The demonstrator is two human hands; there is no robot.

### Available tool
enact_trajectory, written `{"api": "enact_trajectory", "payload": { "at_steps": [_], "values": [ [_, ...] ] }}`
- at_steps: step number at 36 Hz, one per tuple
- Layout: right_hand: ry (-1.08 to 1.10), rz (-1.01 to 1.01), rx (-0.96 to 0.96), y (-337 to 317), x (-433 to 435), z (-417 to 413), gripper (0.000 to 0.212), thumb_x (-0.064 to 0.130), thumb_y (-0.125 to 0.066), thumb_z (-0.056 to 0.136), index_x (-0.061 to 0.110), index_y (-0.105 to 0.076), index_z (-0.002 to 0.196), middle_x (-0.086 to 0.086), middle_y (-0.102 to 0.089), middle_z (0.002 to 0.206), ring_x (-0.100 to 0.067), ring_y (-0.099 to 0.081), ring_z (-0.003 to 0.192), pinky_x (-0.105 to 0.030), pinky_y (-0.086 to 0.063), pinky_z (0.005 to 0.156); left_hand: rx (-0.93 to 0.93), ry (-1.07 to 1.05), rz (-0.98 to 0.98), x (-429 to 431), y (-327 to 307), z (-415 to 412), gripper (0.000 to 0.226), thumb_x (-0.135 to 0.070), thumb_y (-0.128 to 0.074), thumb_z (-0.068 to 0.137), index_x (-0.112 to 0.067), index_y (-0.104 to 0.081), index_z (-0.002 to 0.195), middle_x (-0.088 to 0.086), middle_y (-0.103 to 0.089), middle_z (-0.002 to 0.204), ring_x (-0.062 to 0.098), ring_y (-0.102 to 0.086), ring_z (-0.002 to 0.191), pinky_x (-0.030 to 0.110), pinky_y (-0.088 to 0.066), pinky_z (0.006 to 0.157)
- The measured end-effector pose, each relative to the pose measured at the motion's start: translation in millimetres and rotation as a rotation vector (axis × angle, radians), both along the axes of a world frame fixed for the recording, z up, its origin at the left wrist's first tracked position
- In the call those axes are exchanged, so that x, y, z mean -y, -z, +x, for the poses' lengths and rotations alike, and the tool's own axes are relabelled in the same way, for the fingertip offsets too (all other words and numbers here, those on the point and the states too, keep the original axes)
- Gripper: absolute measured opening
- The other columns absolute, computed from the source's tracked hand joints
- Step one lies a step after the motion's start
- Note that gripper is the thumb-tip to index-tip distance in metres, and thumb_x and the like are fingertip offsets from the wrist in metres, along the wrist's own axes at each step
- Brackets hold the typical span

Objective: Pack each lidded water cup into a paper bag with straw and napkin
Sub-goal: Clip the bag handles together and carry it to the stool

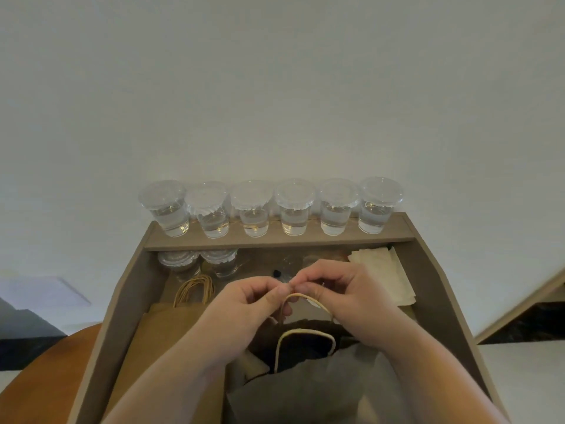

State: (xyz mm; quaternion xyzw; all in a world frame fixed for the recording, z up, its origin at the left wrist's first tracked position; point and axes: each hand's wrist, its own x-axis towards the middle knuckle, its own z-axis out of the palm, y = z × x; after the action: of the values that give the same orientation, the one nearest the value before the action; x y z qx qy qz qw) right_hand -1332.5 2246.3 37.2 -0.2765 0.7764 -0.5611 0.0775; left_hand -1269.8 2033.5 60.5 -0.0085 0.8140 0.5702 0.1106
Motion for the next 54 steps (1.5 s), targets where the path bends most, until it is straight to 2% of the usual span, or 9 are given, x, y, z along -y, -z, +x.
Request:
{"api": "enact_trajectory", "payload": {
  "at_steps": [5,9,12,18,27,32,40,47,54],
  "values": [
    [0.073,0.02,-0.061,0,-3,2,0.016,0.031,-0.074,0.1,0.043,-0.08,0.107,0.012,-0.079,0.103,-0.019,-0.073,0.097,-0.04,-0.06,0.083,-0.004,0.074,0.059,0,-2,-1,0.023,-0.042,-0.059,0.1,-0.034,-0.078,0.09,-0.006,-0.076,0.082,0.004,-0.068,0.075,0.011,-0.053,0.076],
    [0.058,0.065,-0.065,-1,-4,4,0.018,0.029,-0.074,0.1,0.045,-0.079,0.108,0.015,-0.078,0.103,-0.016,-0.072,0.098,-0.04,-0.061,0.084,0.004,0.067,0.089,2,3,-2,0.017,-0.045,-0.064,0.096,-0.035,-0.078,0.095,-0.001,-0.077,0.088,0.01,-0.07,0.08,0.018,-0.055,0.081],
    [0.042,0.113,-0.064,-1,-4,4,0.02,0.03,-0.073,0.1,0.047,-0.077,0.11,0.019,-0.077,0.103,-0.012,-0.072,0.101,-0.036,-0.062,0.085,-0.015,0.027,0.098,4,8,-2,0.013,-0.044,-0.067,0.096,-0.035,-0.077,0.096,-0.002,-0.076,0.087,0.009,-0.067,0.077,0.026,-0.057,0.082],
    [0.032,0.156,-0.048,-4,0,1,0.011,0.042,-0.073,0.099,0.048,-0.075,0.108,0.02,-0.076,0.098,-0.007,-0.072,0.092,-0.025,-0.061,0.078,-0.139,-0.02,0.059,4,10,0,0.014,-0.047,-0.071,0.09,-0.037,-0.078,0.097,-0.005,-0.074,0.086,0.004,-0.067,0.076,0.015,-0.055,0.078],
    [-0.042,0.116,-0.028,-10,-1,-2,0.005,0.046,-0.072,0.095,0.043,-0.075,0.096,0.013,-0.075,0.09,-0.016,-0.07,0.08,-0.04,-0.062,0.073,-0.22,-0.048,-0.035,0,9,5,0.006,-0.038,-0.072,0.094,-0.041,-0.076,0.097,-0.007,-0.074,0.088,0.009,-0.068,0.081,0.017,-0.055,0.077],
    [-0.046,0.142,-0.039,-9,-1,-4,0.002,0.039,-0.073,0.095,0.041,-0.073,0.096,0.013,-0.074,0.091,-0.011,-0.069,0.082,-0.028,-0.06,0.072,-0.236,-0.082,-0.092,-1,14,5,0.007,-0.038,-0.069,0.097,-0.044,-0.073,0.098,-0.006,-0.074,0.09,0.012,-0.069,0.084,0.017,-0.055,0.076],
    [-0.085,0.228,-0.152,-11,1,-1,0.025,0.028,-0.074,0.097,0.047,-0.071,0.113,0.02,-0.073,0.099,-0.007,-0.069,0.098,-0.013,-0.051,0.076,-0.215,-0.08,-0.133,0,14,1,0.019,-0.06,-0.062,0.087,-0.048,-0.073,0.094,-0.009,-0.072,0.083,0.005,-0.064,0.075,0.014,-0.051,0.07],
    [-0.118,0.212,-0.142,-17,-2,1,0.022,0.036,-0.075,0.096,0.047,-0.07,0.115,0.02,-0.074,0.096,-0.008,-0.07,0.093,-0.015,-0.054,0.074,-0.21,-0.085,-0.083,-3,12,-1,0.023,-0.061,-0.062,0.084,-0.044,-0.074,0.093,-0.005,-0.074,0.086,0.011,-0.067,0.078,0.029,-0.056,0.075],
    [-0.044,0.223,-0.055,-18,-3,-1,0.014,0.034,-0.079,0.095,0.045,-0.077,0.104,0.023,-0.077,0.093,-0.002,-0.074,0.091,-0.024,-0.06,0.077,-0.202,-0.071,-0.116,-2,11,1,0.027,-0.064,-0.057,0.085,-0.05,-0.073,0.101,-0.012,-0.076,0.093,0.008,-0.07,0.089,0.022,-0.052,0.079]
  ]
}}
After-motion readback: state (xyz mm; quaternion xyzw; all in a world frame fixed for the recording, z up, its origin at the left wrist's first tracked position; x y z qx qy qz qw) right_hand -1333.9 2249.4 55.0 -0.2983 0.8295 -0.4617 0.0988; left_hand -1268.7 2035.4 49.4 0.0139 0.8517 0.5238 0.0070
